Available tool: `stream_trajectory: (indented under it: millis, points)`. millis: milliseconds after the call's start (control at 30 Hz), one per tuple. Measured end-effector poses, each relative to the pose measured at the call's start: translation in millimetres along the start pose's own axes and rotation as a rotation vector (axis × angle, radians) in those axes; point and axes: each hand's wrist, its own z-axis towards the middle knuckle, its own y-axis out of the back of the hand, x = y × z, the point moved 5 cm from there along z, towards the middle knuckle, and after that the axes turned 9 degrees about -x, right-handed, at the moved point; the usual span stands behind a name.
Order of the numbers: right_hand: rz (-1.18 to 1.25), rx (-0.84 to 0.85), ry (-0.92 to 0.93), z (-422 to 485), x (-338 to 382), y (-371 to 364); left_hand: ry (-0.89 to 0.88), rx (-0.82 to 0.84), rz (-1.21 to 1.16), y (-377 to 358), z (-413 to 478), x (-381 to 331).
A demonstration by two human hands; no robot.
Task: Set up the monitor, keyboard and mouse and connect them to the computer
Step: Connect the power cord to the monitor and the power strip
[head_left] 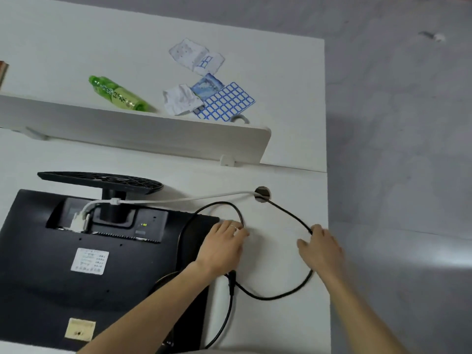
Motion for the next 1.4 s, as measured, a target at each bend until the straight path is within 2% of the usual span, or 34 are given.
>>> stream_trajectory:
  millis: [133,267,333,433,533,600,733,800,900,967,1033,1100,1167,1267,1333,1400]
  points:
    - [0.210,0.090,-0.158,-45.9,-30.7,-26.3,-0.039,0.159,0.037,2.9,-52.1,-12.4]
    - [0.817,0.246,-0.422,-87.7,-22.3,-29.4,-0.065,0.254,0.193,17.9,-79.8,-4.1]
    - [1.033,0.197,-0.395,-96.0,-6.0,-1.0,-0.071,0.279,0.173,32.8,-86.1,-2.8]
    - [1.448,0.061,-0.437,-86.9,16.6,64.6,0.015,0.300,0.112,61.4,-86.1,-5.3]
    - [1.759,0.123,-0.404,-82.2,40.5,118.8,0.321,0.292,-0.109,103.7,-79.0,-9.6]
    - [1.743,0.256,-0.313,-89.8,59.2,126.8,0.491,0.198,-0.302,126.2,-67.4,-15.7]
    - [1.478,0.485,-0.172,-133.4,93.2,99.7,0.493,0.202,-0.505,153.4,-50.9,-44.2]
    - [1.475,0.503,-0.254,-151.1,94.9,83.1,0.571,0.145,-0.619,165.3,-47.0,-43.5]
    - [1.694,0.561,-0.464,-169.7,86.9,61.4,0.709,0.115,-0.701,179.2,-47.3,-33.8]
    - [1.659,0.674,-0.368,-183.2,92.1,62.4,0.715,0.215,-0.697,182.4,-47.8,-37.0]
    - [1.563,0.737,-0.174,-193.7,105.2,75.0,0.693,0.275,-0.722,184.6,-47.8,-45.6]
    - [1.561,0.716,-0.081,-192.4,118.1,91.6,0.710,0.265,-0.830,189.6,-45.4,-53.7]
    - [1.639,0.641,-0.105,-183.9,126.2,106.8,0.702,0.264,-0.945,197.8,-42.0,-60.1]
    - [1.906,0.413,-0.272,-147.7,116.6,131.2,0.619,0.299,-1.023,214.3,-43.9,-64.4]
    - [2.086,0.254,-0.397,-119.1,101.1,149.5,0.630,0.266,-1.078,224.6,-54.3,-53.3]
    - [2.037,0.136,-0.411,-102.8,89.9,156.7,0.693,0.215,-1.179,231.7,-66.0,-37.1]
